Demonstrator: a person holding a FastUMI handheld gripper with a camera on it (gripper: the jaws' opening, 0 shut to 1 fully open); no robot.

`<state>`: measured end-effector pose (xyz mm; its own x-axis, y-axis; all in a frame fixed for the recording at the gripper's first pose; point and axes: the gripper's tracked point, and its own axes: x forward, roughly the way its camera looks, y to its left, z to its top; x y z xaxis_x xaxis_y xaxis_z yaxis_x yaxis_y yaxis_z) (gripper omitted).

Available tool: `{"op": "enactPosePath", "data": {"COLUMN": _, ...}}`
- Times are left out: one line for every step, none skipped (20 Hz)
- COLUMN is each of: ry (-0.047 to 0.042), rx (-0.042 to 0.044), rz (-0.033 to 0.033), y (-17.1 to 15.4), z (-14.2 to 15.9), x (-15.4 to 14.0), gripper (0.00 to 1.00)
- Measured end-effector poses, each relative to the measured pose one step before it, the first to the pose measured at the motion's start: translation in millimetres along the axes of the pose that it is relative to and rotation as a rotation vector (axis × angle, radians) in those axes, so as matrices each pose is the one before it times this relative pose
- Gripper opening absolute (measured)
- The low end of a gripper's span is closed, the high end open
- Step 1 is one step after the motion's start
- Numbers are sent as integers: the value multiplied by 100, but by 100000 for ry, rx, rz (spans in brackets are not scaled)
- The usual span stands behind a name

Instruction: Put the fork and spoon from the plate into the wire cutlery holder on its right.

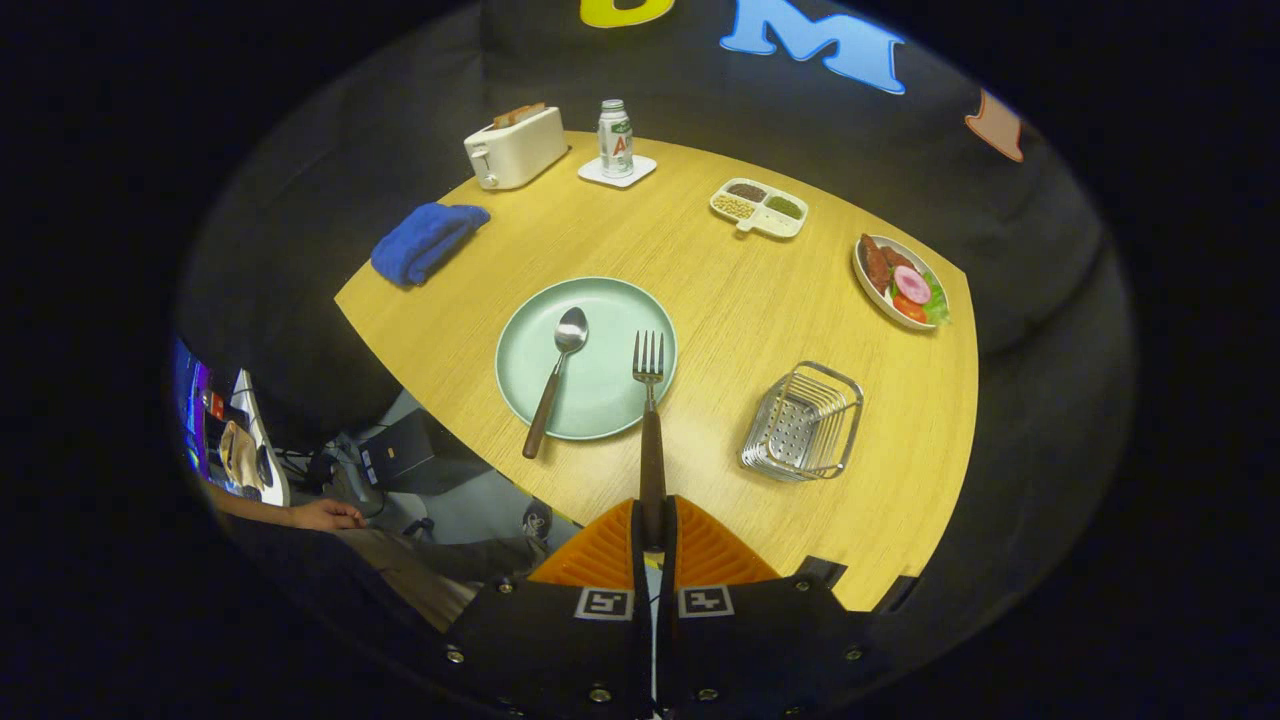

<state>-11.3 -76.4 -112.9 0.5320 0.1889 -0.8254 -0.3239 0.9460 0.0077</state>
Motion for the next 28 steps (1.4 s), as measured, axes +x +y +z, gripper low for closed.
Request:
{"op": "enactPosePath", "data": {"ry": 153, "rx": -199, "rz": 99, "y": -776, "z": -42, "x": -784, "gripper": 2}}
{"op": "enactPosePath", "data": {"ry": 1000, "rx": 336, "rz": -1047, "y": -1040, "z": -297, "x": -652, "gripper": 2}}
{"op": "enactPosePath", "data": {"ry": 1455, "rx": 452, "rz": -1674, "y": -1157, "z": -335, "x": -723, "gripper": 2}}
{"op": "enactPosePath", "data": {"ry": 843, "rx": 398, "rz": -1584, "y": -1126, "z": -213, "x": -769, "gripper": 2}}
{"op": "enactPosePath", "data": {"ry": 844, "rx": 677, "rz": -1320, "y": -1002, "z": -203, "x": -713, "gripper": 2}}
{"op": "enactPosePath", "data": {"ry": 1030, "rx": 1005, "rz": -909, "y": -934, "z": -297, "x": -571, "gripper": 2}}
{"op": "enactPosePath", "data": {"ry": 1337, "rx": 1135, "rz": -505, "y": -828, "z": -213, "x": -504, "gripper": 2}}
{"op": "enactPosePath", "data": {"ry": 1874, "rx": 1094, "rz": -643, "y": -868, "z": -401, "x": -280, "gripper": 2}}
{"op": "enactPosePath", "data": {"ry": 2325, "rx": 892, "rz": -880, "y": -916, "z": -390, "x": -97, "gripper": 2}}
{"op": "enactPosePath", "data": {"ry": 1977, "rx": 937, "rz": -1216, "y": -849, "z": -297, "x": 40, "gripper": 2}}
{"op": "enactPosePath", "data": {"ry": 1912, "rx": 876, "rz": -1092, "y": -741, "z": -122, "x": 112, "gripper": 2}}
{"op": "enactPosePath", "data": {"ry": 1450, "rx": 796, "rz": -432, "y": -483, "z": -122, "x": 226, "gripper": 2}}
{"op": "enactPosePath", "data": {"ry": 1010, "rx": 818, "rz": 545, "y": -150, "z": 55, "x": 147, "gripper": 2}}
{"op": "enactPosePath", "data": {"ry": 708, "rx": 592, "rz": 750, "y": -72, "z": 93, "x": 168, "gripper": 2}}
{"op": "enactPosePath", "data": {"ry": 568, "rx": 487, "rz": 792, "y": 22, "z": 236, "x": 201, "gripper": 2}}
{"op": "enactPosePath", "data": {"ry": 527, "rx": 263, "rz": 475, "y": 4, "z": 218, "x": 357, "gripper": 2}}
{"op": "enactPosePath", "data": {"ry": 898, "rx": -453, "rz": -59, "y": -44, "z": 230, "x": 261, "gripper": 2}}
{"op": "enactPosePath", "data": {"ry": 883, "rx": -637, "rz": 104, "y": -13, "z": 183, "x": 405, "gripper": 2}}
{"op": "enactPosePath", "data": {"ry": 1264, "rx": 17, "rz": 467, "y": 45, "z": 239, "x": 350, "gripper": 2}}
{"op": "enactPosePath", "data": {"ry": 1507, "rx": 105, "rz": 451, "y": -11, "z": 175, "x": 472, "gripper": 2}}
{"op": "enactPosePath", "data": {"ry": 1256, "rx": -80, "rz": -117, "y": -59, "z": 184, "x": 441, "gripper": 2}}
{"op": "enactPosePath", "data": {"ry": 447, "rx": -553, "rz": -615, "y": -108, "z": 291, "x": 315, "gripper": 2}}
{"op": "enactPosePath", "data": {"ry": 554, "rx": -392, "rz": -782, "y": -205, "z": 329, "x": 307, "gripper": 2}}
{"op": "enactPosePath", "data": {"ry": 956, "rx": 216, "rz": -678, "y": -142, "z": 165, "x": 420, "gripper": 2}}
{"op": "enactPosePath", "data": {"ry": 773, "rx": -20, "rz": -54, "y": -114, "z": 203, "x": 209, "gripper": 2}}
{"op": "enactPosePath", "data": {"ry": 996, "rx": 266, "rz": 492, "y": 116, "z": 152, "x": 346, "gripper": 2}}
{"op": "enactPosePath", "data": {"ry": 667, "rx": 6, "rz": 444, "y": 102, "z": 213, "x": 209, "gripper": 2}}
{"op": "enactPosePath", "data": {"ry": 819, "rx": -383, "rz": 92, "y": -8, "z": 123, "x": 330, "gripper": 2}}
